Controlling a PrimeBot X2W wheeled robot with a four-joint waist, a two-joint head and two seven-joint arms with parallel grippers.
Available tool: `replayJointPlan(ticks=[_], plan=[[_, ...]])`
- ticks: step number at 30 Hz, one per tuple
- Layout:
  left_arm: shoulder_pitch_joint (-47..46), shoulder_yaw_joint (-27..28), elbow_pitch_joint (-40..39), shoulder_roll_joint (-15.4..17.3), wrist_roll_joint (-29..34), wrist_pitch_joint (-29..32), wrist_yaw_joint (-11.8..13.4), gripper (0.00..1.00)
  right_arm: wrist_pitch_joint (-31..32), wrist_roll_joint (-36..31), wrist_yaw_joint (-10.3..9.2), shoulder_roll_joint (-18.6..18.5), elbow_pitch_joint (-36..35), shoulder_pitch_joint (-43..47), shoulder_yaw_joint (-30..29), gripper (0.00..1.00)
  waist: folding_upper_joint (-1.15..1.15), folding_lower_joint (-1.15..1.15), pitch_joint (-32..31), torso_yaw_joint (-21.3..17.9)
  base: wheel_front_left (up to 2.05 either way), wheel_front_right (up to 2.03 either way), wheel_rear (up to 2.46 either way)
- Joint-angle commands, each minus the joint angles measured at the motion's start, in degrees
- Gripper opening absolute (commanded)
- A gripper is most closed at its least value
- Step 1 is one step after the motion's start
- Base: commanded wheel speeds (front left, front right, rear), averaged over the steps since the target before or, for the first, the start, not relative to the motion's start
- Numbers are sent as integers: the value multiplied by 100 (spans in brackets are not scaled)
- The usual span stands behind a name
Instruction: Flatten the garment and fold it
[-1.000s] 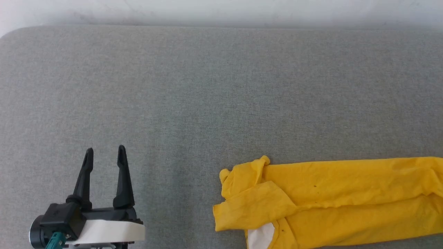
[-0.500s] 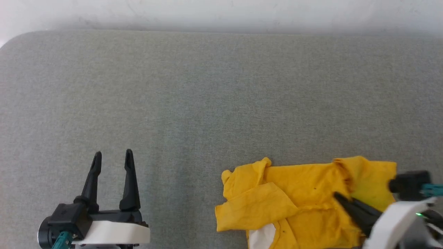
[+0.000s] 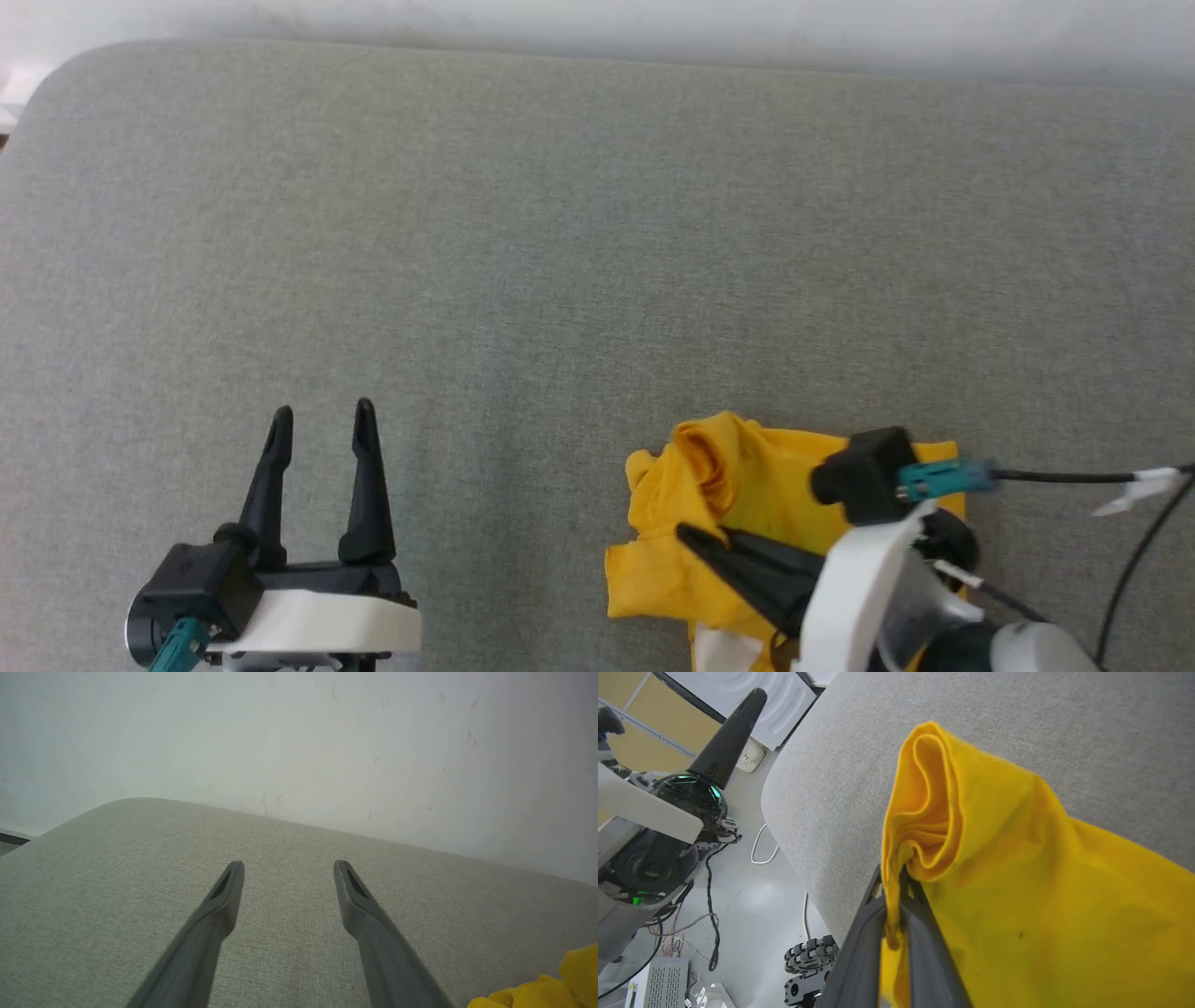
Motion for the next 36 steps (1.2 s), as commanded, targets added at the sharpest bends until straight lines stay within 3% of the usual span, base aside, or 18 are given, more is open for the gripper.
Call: replayJointPlan(ticks=[1,9,10,11,15,20,24,29,36], plan=[[-120,16,31,-53,0,-28,-51,100,28,-61,-4,57,109,-124,128,0,0,0,68,68,0,0,0],[-175,76,117,-215,44,-28,-152,100,98,-334,-4,230,783,-198,376,0,0,0,136,157,0,0,0],[-178,85,126,-232,50,-28,-167,100,88,-448,-4,242,891,-199,345,27,0,0,138,162,0,0,0],[-178,96,137,-246,56,-28,-181,100,76,-605,-4,225,984,-216,337,100,0,0,137,164,0,0,0],[-163,131,168,-274,73,-28,-215,100,21,-916,-4,239,1138,-255,282,100,0,0,133,142,0,0,0],[-149,163,230,-304,79,-28,-271,100,-110,-748,-4,280,832,-252,30,100,0,0,78,16,0,0,0],[-134,192,260,-332,76,-28,-298,100,-198,-595,-4,214,258,-75,-582,100,0,0,13,-115,0,0,0],[-96,182,296,-344,85,-28,-339,100,-129,-862,-4,54,-310,446,-1598,100,0,0,-32,-224,0,0,0],[-99,165,321,-340,88,-28,-374,100,103,-861,-4,77,-371,1274,-2355,100,0,0,-22,-266,0,0,0]])
